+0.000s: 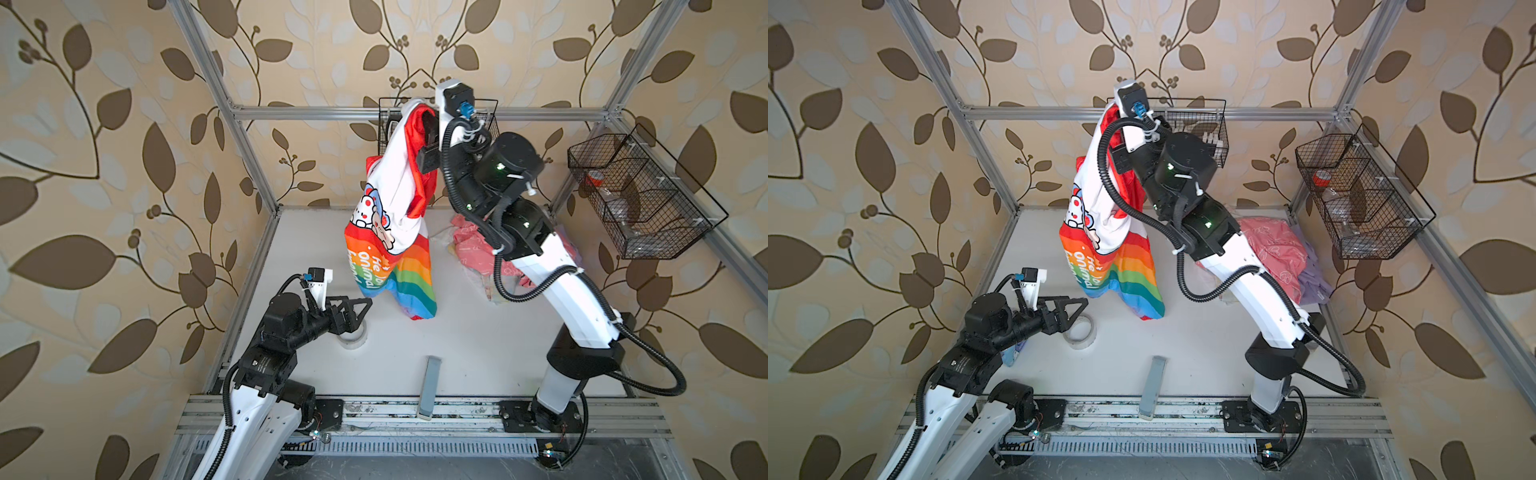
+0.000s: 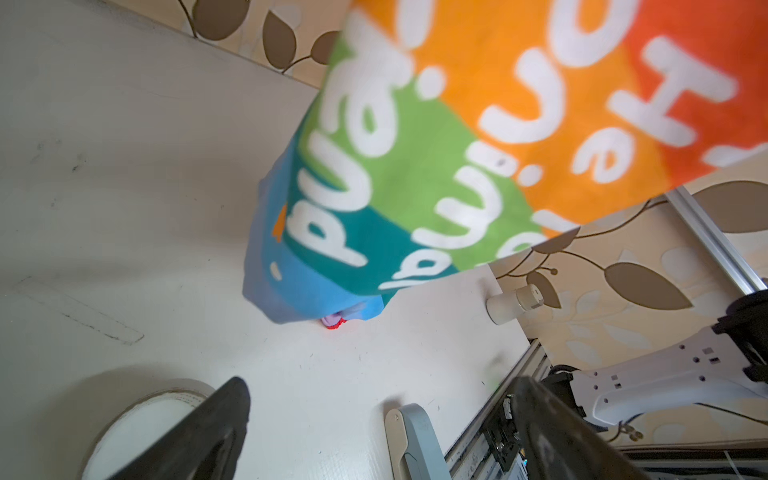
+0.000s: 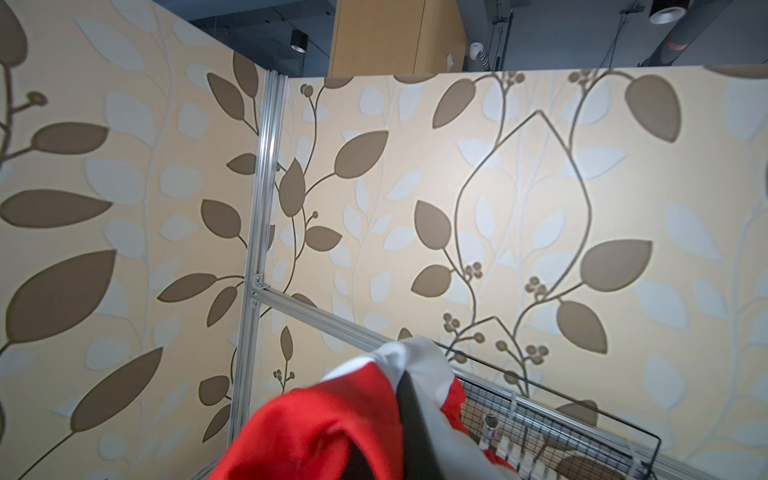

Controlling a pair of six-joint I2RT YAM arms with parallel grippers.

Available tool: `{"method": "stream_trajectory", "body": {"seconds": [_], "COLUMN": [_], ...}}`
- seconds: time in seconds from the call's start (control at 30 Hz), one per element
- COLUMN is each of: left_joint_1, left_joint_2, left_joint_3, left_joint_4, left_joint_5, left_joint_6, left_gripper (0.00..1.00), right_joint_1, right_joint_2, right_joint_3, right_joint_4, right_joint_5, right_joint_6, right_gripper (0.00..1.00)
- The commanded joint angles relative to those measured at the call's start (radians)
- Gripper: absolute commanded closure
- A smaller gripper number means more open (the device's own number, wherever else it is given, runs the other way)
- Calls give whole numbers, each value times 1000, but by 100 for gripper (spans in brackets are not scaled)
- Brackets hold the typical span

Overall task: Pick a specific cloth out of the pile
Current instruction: 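Lift the rainbow garment high out of the pile with the right gripper, then carry the garment away from the pile and lower it onto the table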

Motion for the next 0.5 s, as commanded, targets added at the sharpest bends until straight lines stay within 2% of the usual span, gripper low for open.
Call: {"method": "stream_trajectory", "body": {"seconds": [0.0,0.13,0.23,0.33,0.47], "left_joint_1": [-12,-12,-12,-12,-12], "left_joint_2": [-21,-13,-2,3,1], "left_joint_3": [-1,-2,4,3,5], "left_joint_4": [15,16,9,10,10], "left_joint_5": [-35,-44,-51,-53,-56], "left_joint_6": [10,13,20,19,25], "left_gripper": [1,1,1,1,1], "right_joint_1": [3,-6,-35,-72,-108], "right_joint_2": [84,185,212,196,107], "right_joint_3": [63,91,37,-82,-355], "right_joint_4": [117,132,131,121,121], "right_joint_5": [-68,-119,-148,-169,-208], "right_joint_6": [-22,17,69,141,235], "right_gripper": [100,100,100,100,100]}}
